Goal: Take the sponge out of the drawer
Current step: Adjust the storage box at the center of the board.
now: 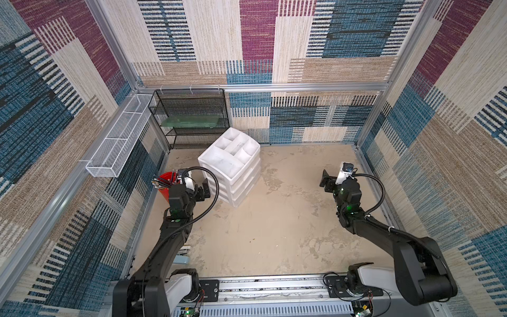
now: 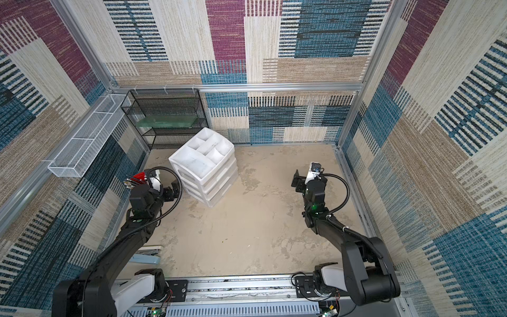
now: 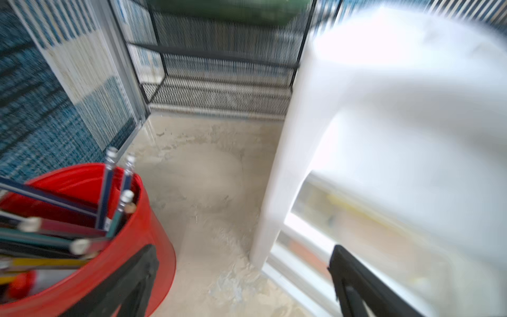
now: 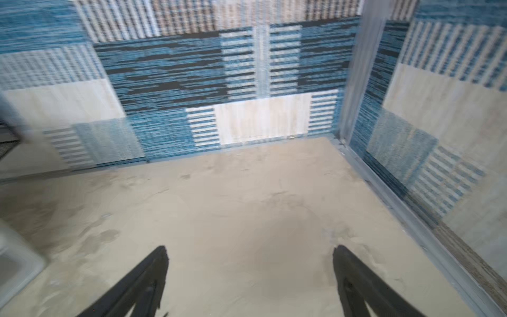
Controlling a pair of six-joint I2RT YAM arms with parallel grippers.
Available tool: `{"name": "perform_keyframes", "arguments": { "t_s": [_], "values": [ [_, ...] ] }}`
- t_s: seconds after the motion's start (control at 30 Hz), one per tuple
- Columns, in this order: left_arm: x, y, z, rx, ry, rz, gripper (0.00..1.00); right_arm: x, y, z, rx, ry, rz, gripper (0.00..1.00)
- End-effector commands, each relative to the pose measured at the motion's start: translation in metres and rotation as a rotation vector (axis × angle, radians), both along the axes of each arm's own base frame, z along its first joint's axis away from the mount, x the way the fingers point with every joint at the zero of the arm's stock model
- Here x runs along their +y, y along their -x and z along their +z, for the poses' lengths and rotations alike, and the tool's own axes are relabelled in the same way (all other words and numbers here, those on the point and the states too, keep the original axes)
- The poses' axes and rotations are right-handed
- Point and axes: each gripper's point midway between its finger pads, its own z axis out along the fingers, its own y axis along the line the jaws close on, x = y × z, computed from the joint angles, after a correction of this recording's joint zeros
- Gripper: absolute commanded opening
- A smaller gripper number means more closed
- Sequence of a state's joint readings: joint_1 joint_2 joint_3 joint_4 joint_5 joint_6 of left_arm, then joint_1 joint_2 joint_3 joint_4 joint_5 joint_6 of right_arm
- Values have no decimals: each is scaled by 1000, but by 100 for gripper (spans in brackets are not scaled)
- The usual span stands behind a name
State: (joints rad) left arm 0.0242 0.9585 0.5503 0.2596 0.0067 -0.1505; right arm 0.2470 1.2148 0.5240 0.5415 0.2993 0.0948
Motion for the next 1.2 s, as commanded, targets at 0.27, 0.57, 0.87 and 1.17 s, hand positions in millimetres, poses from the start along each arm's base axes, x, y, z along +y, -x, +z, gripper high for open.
{"name": "perform_keyframes", "arguments": {
  "t_s": [0.27,0.57,0.87,1.17],
  "values": [
    [-82,88,0,83,713,-245,100,158,89,34,56,-386,465,95],
    [-142,114,-5,156,765,-377,100,153,109,15,89,-654,424,95],
    [-205,99,22,255,575,-568,100,166,88,25,96,-573,423,95],
    [-172,74,72,125,228,-431,98,121,2,25,47,-434,247,95]
  ]
}}
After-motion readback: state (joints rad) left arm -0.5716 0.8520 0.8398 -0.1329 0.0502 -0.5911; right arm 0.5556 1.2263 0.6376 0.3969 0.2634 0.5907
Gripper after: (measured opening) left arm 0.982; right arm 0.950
